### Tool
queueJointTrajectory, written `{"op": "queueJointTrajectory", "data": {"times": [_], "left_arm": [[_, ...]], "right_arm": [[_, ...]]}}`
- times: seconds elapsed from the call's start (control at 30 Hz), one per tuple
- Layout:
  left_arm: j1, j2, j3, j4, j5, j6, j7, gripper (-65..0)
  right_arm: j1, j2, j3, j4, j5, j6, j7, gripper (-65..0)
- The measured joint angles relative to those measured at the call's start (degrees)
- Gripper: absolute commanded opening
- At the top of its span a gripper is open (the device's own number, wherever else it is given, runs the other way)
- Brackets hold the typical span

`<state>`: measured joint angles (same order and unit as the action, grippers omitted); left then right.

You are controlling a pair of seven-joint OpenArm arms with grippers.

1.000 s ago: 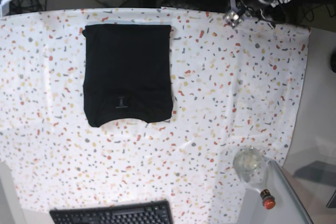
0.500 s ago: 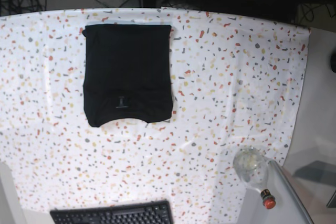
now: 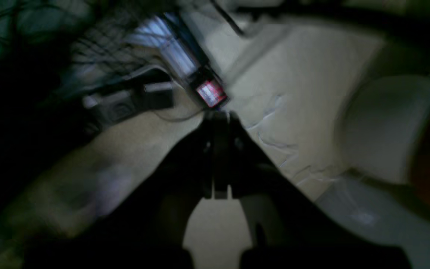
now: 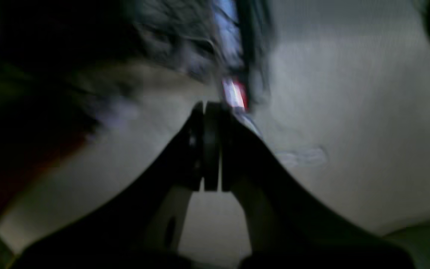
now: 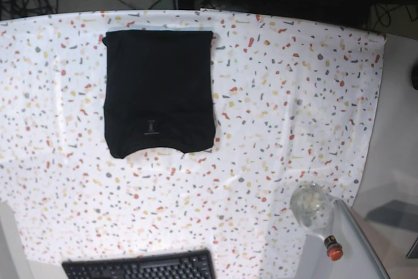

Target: Layout the t-shirt on the table in an organized manner, then fold the t-shirt properly

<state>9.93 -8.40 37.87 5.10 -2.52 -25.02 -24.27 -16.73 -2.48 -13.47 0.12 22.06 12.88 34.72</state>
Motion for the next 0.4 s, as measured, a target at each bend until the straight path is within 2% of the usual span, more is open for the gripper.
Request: {"op": "queueJointTrajectory", "data": {"times": [0.1,0.17,0.23,0.27,0.4], "left_arm": [[0.76,-0.83,-4.33,4.72,0.76,-0.09,5.14,-65.0],[0.70,-0.61,-6.82,5.20,0.79,-0.09,5.46,-65.0],[0.37,-0.09,-8.28,5.27,0.81,0.00,5.57,-65.0],[0.28,0.17,-8.94,5.46,0.79,0.92,5.18,-65.0],[0.55,-0.28,-11.28,5.35,0.55,8.37,5.31,-65.0]], "right_arm": [[0.83,2.14,0.02,4.44,0.61,-0.46,-3.08,-65.0],[0.68,3.39,0.02,7.39,0.59,-0.44,-7.69,-65.0],[0.31,4.04,0.02,9.49,0.59,-0.66,-9.51,-65.0],[0.15,4.33,0.02,10.19,0.59,-0.63,-9.51,-65.0],[0.37,5.09,0.02,11.93,0.39,-0.61,-9.49,-65.0]]}}
